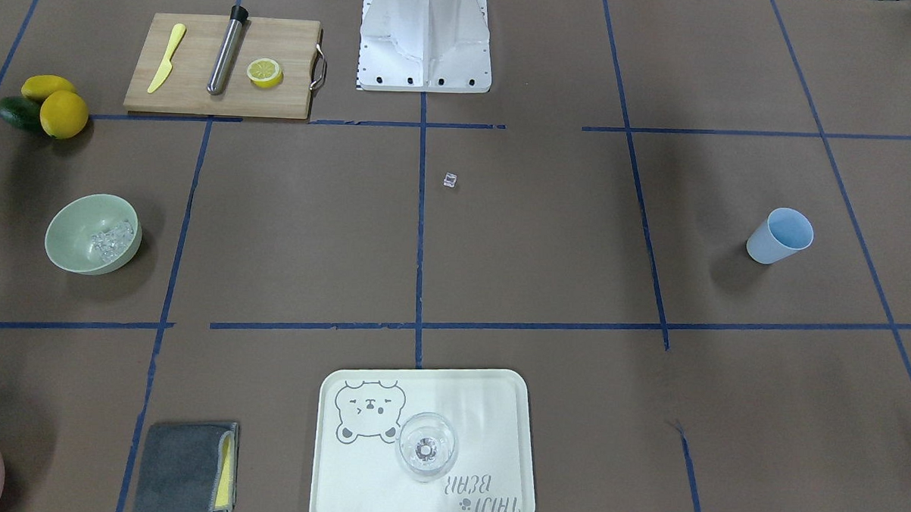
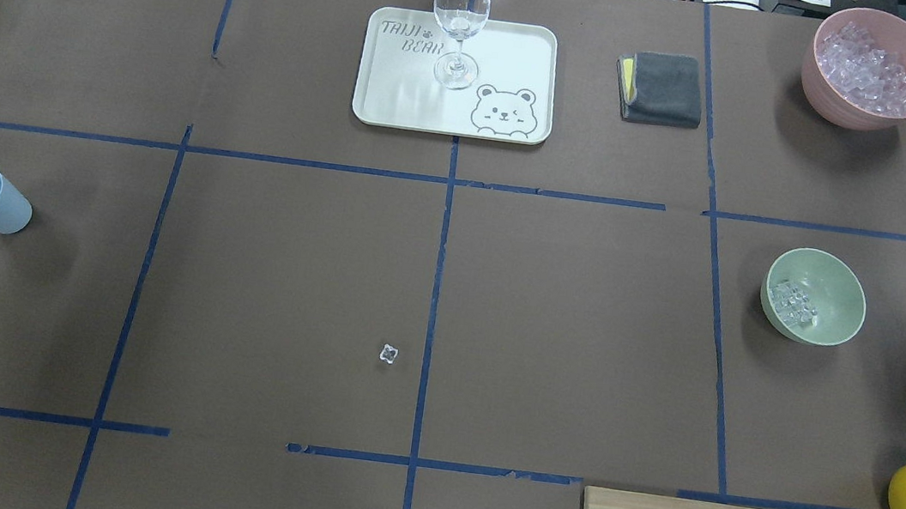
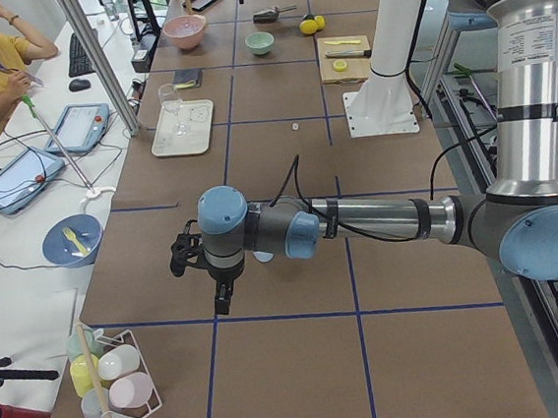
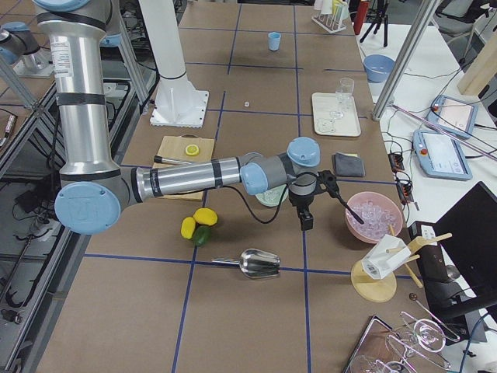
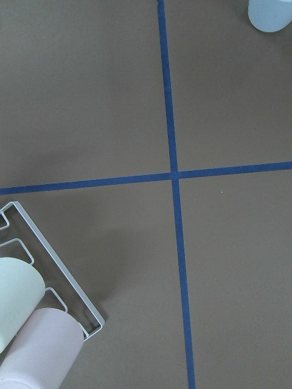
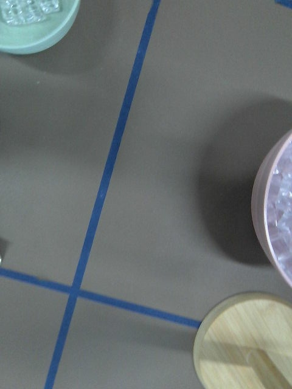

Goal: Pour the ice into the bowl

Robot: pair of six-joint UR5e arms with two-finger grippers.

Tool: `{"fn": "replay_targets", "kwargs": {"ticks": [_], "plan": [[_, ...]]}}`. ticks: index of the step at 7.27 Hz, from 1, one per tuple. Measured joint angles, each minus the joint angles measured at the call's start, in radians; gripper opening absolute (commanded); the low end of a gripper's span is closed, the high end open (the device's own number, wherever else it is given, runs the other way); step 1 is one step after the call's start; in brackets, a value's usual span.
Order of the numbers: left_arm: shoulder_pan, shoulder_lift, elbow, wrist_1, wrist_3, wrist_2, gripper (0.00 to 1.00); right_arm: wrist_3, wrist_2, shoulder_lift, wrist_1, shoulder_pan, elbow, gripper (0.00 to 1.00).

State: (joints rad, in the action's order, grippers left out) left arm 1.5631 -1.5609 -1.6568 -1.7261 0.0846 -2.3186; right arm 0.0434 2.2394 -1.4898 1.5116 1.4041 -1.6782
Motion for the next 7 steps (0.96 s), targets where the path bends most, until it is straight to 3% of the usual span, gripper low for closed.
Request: {"fn": "replay_targets", "kwargs": {"ticks": [2,7], "plan": [[0.000,0.001,-0.001,-0.001,0.000,-0.015,1.00,-0.090,0.009,-0.017,0.204,0.089,0.000,1.00],[-0.001,0.001,0.001,0.000,0.000,-0.021,1.00,-0.091,0.009,-0.107,0.249,0.129,0.000,1.00]]}}
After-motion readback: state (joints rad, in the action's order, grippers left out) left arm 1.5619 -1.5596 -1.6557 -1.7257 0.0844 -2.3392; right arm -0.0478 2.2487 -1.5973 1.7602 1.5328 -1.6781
